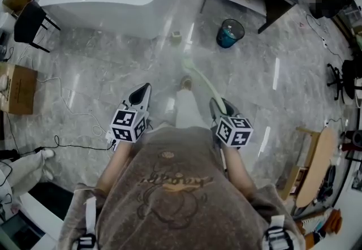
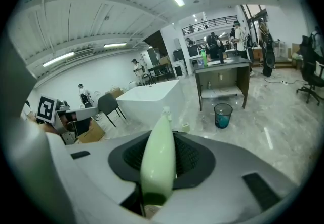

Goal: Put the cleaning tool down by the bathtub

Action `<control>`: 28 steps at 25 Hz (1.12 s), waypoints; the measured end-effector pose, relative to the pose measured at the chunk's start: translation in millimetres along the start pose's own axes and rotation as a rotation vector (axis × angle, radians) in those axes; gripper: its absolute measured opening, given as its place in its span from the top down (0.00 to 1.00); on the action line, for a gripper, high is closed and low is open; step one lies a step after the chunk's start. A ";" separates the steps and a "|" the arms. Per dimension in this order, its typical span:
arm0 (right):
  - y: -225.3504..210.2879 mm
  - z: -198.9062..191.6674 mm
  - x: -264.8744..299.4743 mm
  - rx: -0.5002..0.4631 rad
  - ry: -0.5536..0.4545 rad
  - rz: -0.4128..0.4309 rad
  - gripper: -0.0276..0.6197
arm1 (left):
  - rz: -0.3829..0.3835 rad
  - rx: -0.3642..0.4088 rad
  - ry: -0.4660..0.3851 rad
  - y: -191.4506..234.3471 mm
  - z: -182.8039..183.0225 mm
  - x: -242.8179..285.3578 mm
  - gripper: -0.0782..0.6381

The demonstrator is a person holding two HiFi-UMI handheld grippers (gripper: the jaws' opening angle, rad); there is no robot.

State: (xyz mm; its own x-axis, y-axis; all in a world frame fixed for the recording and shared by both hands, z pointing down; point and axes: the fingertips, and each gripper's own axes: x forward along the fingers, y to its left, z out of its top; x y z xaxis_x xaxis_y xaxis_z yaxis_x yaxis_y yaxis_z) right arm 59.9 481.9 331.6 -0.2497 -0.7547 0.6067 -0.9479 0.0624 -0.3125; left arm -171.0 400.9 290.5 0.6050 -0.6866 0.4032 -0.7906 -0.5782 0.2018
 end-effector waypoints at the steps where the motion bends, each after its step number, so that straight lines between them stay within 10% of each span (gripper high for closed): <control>1: 0.4 1.3 3.8 0.001 -0.002 0.001 0.79 | 0.000 0.000 -0.001 2.3 0.5 3.2 0.88; 28: -36.3 94.0 135.5 0.019 0.032 0.015 0.79 | -0.019 0.008 0.056 67.9 50.4 145.1 0.88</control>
State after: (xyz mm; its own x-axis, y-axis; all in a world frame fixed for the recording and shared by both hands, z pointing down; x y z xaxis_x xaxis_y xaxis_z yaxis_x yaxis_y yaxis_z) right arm 79.1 316.0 356.5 -0.2705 -0.7323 0.6250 -0.9402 0.0613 -0.3352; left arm -132.2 239.9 317.8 0.6134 -0.6502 0.4484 -0.7782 -0.5944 0.2026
